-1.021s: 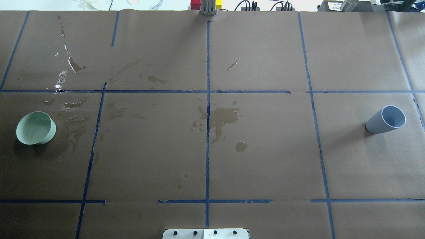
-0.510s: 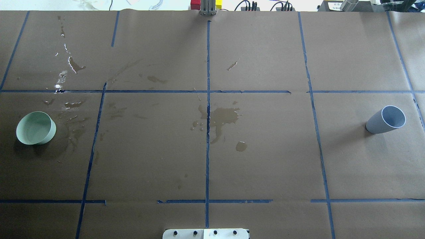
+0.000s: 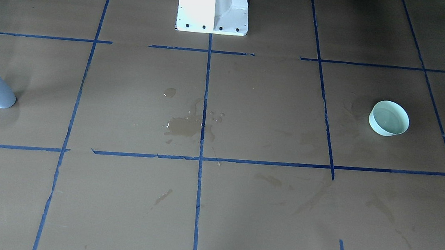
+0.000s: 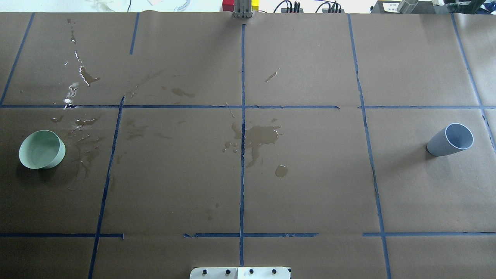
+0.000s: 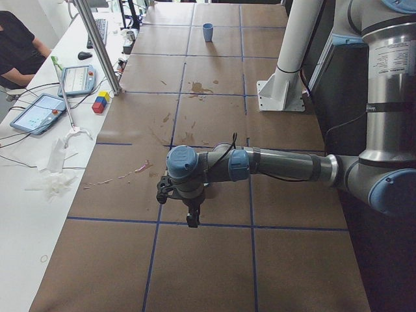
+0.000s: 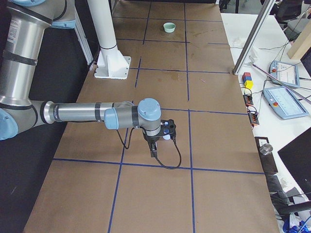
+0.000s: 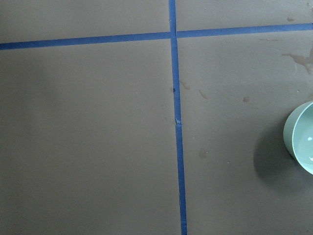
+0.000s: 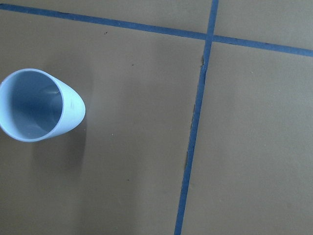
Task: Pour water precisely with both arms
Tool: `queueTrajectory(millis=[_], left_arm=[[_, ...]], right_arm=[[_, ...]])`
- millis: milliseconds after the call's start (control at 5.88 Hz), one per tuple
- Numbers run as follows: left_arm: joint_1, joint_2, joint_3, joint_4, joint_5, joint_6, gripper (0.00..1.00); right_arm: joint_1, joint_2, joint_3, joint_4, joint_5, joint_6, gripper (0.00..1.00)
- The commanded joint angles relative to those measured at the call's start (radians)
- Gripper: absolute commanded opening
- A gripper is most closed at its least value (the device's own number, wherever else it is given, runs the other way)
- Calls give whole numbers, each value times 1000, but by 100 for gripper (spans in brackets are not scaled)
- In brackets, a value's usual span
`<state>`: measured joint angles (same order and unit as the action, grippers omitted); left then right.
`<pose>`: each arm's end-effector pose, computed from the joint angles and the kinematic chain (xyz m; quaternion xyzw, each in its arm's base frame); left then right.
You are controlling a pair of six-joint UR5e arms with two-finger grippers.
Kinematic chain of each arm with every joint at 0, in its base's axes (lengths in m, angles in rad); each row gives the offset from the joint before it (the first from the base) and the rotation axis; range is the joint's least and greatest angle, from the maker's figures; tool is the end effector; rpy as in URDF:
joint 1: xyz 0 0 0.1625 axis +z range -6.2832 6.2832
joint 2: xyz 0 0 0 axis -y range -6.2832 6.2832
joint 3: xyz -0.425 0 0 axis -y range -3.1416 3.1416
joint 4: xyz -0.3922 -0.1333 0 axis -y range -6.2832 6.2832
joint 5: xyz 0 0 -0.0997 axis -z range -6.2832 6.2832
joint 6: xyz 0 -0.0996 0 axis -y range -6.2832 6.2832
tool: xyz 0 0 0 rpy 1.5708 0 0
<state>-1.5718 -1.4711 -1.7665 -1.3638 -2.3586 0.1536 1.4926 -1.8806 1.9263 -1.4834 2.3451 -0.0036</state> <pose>-0.0631 -0.4393 0.6287 -0.0215 0.3860 0.0491 0.9209 0.0345 -0.3743 0.6067 0.0475 -0.3788 -0.0629 0.9221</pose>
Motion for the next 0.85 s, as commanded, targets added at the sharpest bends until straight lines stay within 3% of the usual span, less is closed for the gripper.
queueTrajectory(millis=[0, 681], left_arm=[[10, 2, -16, 2, 1, 3, 100], [58, 20, -70, -17, -1, 1, 100]], right_arm=[[0, -3, -4, 0, 5, -3, 100], [-2, -37, -13, 9, 6, -4, 100]])
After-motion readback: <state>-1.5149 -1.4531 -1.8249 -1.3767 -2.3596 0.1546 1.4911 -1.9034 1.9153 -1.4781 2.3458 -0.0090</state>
